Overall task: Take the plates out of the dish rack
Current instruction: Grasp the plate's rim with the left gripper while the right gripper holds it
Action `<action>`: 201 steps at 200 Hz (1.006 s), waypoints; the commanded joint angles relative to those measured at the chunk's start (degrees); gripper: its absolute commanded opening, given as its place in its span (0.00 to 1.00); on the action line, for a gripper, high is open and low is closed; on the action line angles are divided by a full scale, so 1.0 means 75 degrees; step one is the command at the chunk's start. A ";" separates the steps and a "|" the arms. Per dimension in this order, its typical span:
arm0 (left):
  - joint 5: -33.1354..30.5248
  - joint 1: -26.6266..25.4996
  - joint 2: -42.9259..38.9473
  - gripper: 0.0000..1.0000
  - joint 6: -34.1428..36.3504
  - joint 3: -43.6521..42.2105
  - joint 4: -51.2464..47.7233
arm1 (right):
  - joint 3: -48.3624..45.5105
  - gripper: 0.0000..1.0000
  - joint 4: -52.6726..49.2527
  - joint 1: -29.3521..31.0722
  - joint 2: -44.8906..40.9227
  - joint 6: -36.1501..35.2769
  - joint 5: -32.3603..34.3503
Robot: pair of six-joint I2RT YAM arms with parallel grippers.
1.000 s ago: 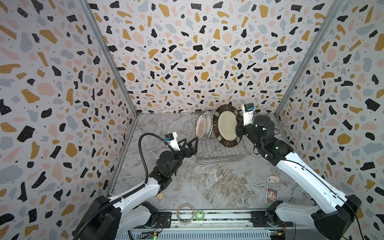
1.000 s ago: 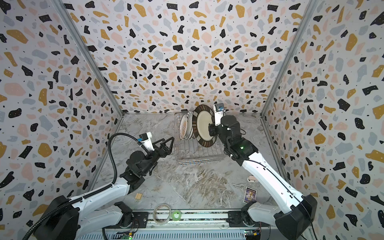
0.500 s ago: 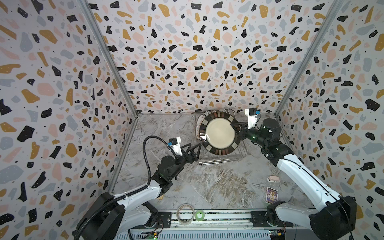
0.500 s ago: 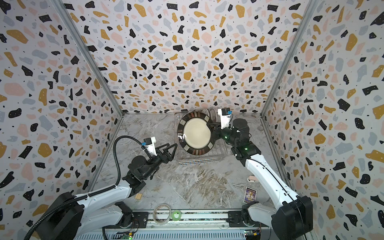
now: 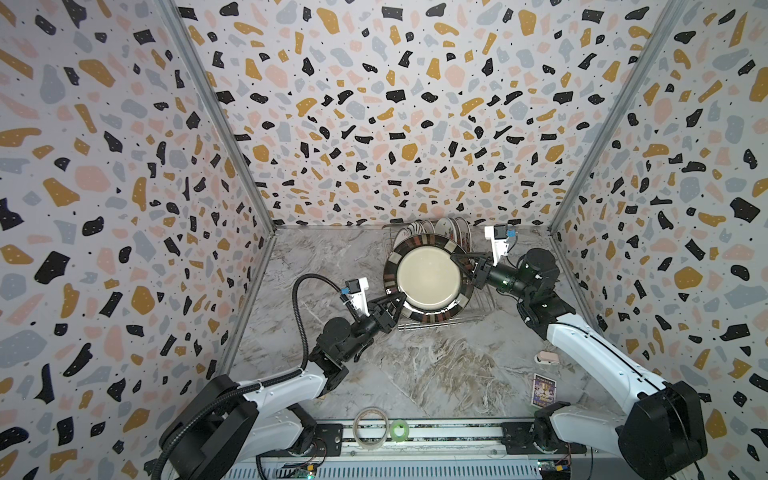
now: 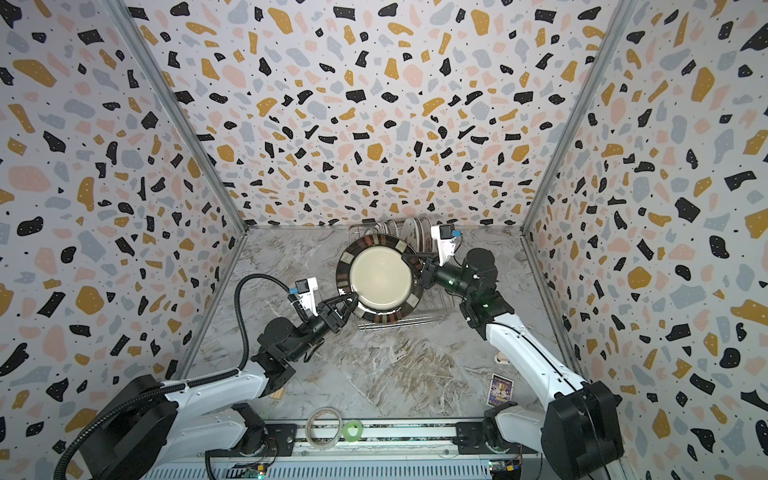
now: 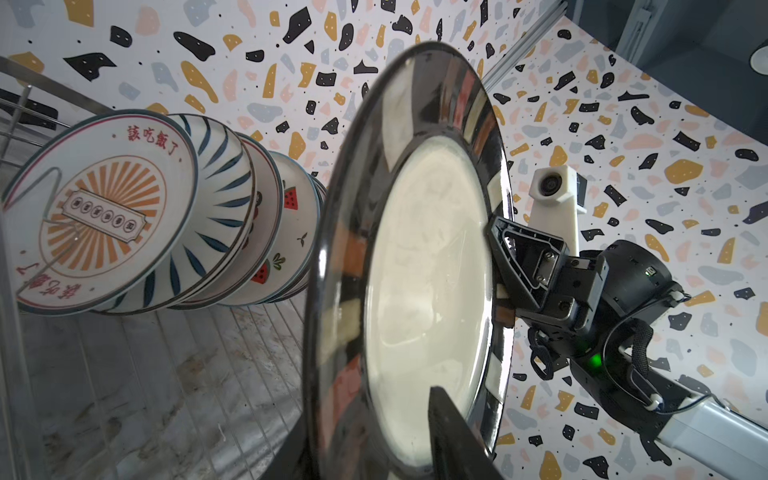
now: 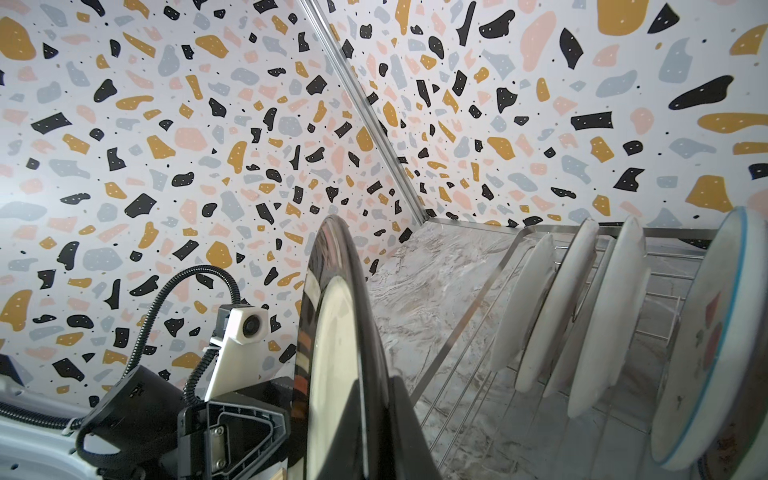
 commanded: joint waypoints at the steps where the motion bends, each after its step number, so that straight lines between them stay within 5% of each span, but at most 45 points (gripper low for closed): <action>1: 0.0118 -0.0049 0.0005 0.26 -0.0098 -0.0059 0.0582 | 0.0100 0.00 0.1342 -0.0019 -0.0220 0.0255 -0.0241; 40: 0.0036 -0.0091 0.0060 0.06 -0.0440 -0.0045 0.0630 | 0.0016 0.00 0.1504 -0.0019 0.0035 0.0274 -0.0545; 75: 0.0173 -0.0094 0.0207 0.02 -0.0613 0.0038 0.0798 | -0.0140 0.00 0.1627 -0.0019 0.0223 0.0232 -0.0808; 105: -0.0013 -0.0085 0.0261 0.00 -0.0814 0.0082 0.0799 | -0.0212 0.18 0.1648 -0.0019 0.0462 0.0229 -0.1018; 146: -0.0114 -0.0073 0.0384 0.00 -0.1188 0.0234 0.0794 | -0.0328 0.26 0.1738 -0.0030 0.0665 0.0196 -0.1206; 192: -0.0081 0.0131 0.0815 0.00 -0.1911 0.0229 0.1440 | -0.0305 0.67 0.0923 -0.0088 0.0715 -0.0121 -0.0845; 201: -0.0047 0.0147 0.0902 0.00 -0.2002 0.0214 0.1676 | -0.0323 0.89 0.0866 -0.0089 0.0734 -0.0212 -0.0799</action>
